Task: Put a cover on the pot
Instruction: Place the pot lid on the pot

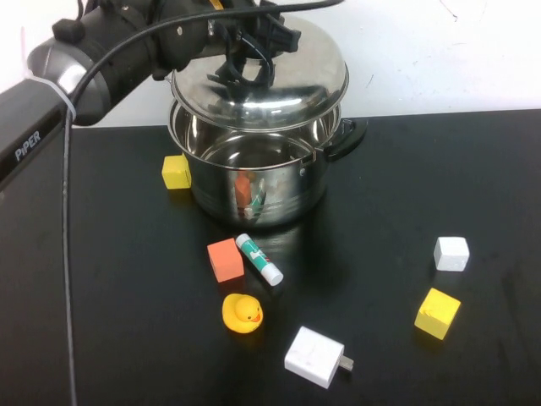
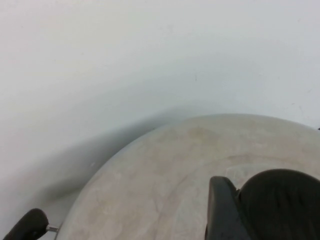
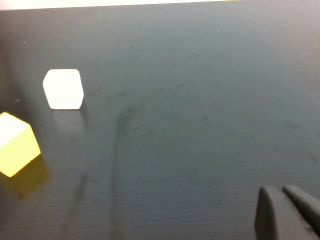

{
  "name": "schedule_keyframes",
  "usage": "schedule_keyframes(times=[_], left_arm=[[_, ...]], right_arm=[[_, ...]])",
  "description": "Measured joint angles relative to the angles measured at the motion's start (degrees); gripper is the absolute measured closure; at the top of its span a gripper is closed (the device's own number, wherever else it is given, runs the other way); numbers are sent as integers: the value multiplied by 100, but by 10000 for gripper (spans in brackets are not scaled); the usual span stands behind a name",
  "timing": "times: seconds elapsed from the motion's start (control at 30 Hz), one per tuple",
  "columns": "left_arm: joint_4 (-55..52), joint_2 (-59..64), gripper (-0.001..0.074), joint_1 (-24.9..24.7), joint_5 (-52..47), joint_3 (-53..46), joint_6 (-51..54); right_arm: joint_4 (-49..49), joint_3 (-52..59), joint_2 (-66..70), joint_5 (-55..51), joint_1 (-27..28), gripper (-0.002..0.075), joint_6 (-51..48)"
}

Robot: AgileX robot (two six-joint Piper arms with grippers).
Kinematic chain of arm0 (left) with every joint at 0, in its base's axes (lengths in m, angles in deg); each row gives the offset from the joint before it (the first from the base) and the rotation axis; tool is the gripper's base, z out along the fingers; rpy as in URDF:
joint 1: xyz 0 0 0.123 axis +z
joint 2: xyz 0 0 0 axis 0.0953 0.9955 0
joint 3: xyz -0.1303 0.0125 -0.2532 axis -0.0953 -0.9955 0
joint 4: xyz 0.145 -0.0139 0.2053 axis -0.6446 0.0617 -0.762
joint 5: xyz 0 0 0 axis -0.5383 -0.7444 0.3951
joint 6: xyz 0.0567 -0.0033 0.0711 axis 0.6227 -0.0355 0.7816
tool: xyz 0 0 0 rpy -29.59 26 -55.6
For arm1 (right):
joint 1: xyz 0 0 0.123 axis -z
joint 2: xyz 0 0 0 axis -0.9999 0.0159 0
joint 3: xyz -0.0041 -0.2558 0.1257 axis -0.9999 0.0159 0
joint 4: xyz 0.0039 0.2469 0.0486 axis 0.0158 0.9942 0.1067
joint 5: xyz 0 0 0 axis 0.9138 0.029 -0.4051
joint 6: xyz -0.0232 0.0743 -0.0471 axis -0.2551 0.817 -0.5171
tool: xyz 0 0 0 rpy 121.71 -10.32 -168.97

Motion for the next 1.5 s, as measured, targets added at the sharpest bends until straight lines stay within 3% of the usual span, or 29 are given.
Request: schedule_keyframes(times=[0.47,1.5], left_arm=[[-143,0,409,0,880,-926,-70],[-125,48,409,113,1812,-1439,-487]], right_arm=[[0,0,0,0,0,728,0],[0,0,0,0,0,728,0]])
